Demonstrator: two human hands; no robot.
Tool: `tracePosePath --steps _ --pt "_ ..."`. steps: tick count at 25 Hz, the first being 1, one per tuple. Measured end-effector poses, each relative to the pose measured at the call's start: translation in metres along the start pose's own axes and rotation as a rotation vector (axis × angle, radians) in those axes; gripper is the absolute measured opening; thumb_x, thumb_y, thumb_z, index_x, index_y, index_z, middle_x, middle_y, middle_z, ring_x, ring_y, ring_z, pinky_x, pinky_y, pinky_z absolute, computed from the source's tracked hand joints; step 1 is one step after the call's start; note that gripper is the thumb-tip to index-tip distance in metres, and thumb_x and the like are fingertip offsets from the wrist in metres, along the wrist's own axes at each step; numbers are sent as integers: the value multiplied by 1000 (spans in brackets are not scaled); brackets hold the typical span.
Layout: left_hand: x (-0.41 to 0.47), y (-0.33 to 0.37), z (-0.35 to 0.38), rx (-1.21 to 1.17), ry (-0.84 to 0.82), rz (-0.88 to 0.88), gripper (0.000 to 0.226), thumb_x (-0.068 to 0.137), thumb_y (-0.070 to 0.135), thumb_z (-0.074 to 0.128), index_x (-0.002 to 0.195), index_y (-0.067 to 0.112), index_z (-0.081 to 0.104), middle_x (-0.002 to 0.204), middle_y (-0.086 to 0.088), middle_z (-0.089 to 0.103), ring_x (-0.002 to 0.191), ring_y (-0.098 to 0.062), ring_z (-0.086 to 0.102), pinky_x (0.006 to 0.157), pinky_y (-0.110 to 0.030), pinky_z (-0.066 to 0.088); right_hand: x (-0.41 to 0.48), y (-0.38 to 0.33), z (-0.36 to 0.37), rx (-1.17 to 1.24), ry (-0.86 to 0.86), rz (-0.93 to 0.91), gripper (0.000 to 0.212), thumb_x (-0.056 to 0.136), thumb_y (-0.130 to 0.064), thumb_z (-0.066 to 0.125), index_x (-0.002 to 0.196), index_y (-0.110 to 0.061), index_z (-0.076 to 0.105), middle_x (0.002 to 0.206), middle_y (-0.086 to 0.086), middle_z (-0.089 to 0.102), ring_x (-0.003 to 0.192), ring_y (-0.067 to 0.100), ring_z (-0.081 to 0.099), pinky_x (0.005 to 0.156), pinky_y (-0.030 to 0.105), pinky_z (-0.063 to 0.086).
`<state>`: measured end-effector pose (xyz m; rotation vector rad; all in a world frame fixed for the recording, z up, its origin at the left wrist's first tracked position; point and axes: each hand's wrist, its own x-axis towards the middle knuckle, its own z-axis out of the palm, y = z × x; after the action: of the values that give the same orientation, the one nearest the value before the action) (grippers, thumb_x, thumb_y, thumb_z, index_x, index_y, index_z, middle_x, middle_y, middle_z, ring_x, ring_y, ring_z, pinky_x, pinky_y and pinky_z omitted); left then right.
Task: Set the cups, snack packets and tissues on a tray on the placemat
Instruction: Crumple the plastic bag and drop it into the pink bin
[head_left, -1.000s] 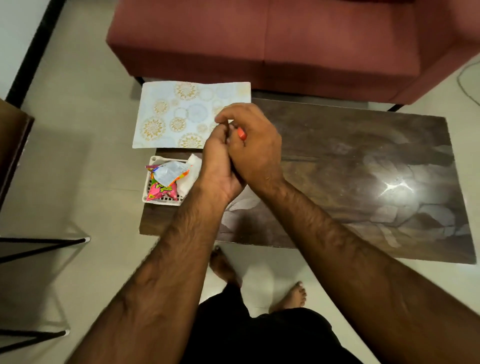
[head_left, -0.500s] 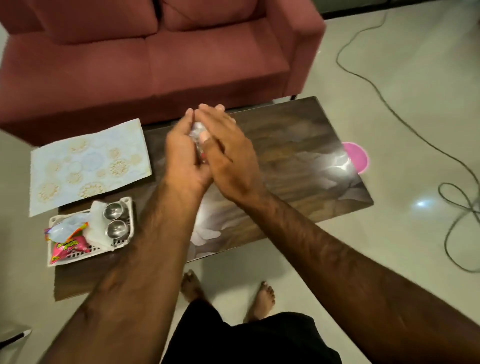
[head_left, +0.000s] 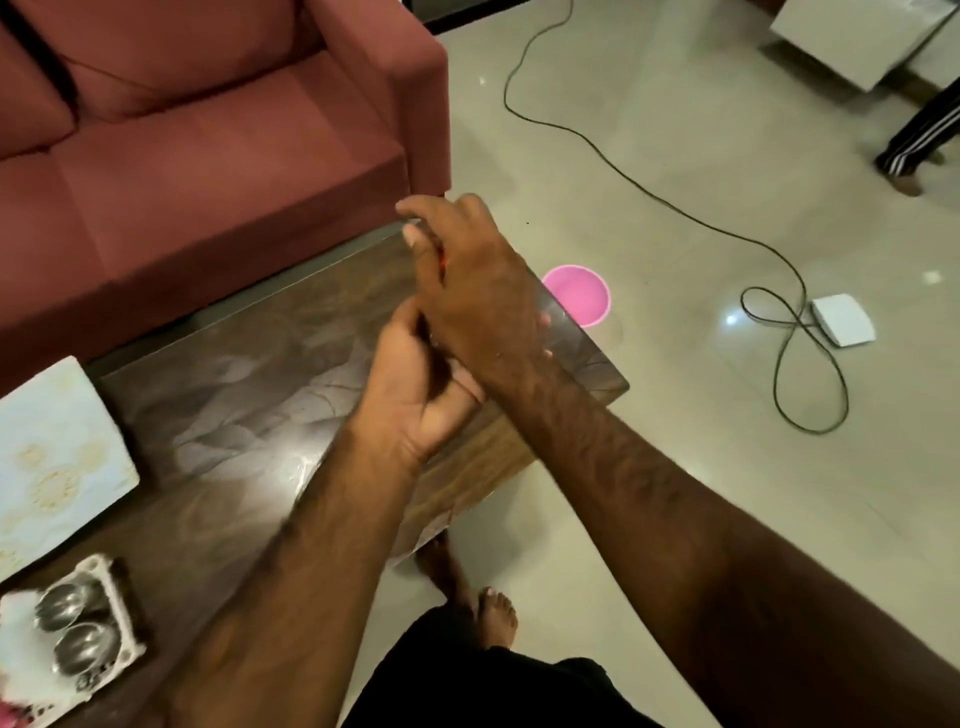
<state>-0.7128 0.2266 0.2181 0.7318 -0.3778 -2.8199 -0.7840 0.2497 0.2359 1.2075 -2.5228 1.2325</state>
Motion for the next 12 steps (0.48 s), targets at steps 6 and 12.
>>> tracePosePath --steps 6,12 --pt "96 37 18 113 251 104 25 100 27 49 103 11 68 89 -5 69 90 -20 69 88 -33 57 27 73 22 53 -298 141 47 104 -33 47 149 -24 56 151 -2 55 139 12 51 115 23 42" --pt "166 2 22 233 400 -25 21 96 25 57 96 9 70 79 -8 76 67 -18 76 60 -30 61 34 146 16 517 -203 714 51 94 -10 71 141 -30 64 117 -30 66 113 -1 64 103 28 58"
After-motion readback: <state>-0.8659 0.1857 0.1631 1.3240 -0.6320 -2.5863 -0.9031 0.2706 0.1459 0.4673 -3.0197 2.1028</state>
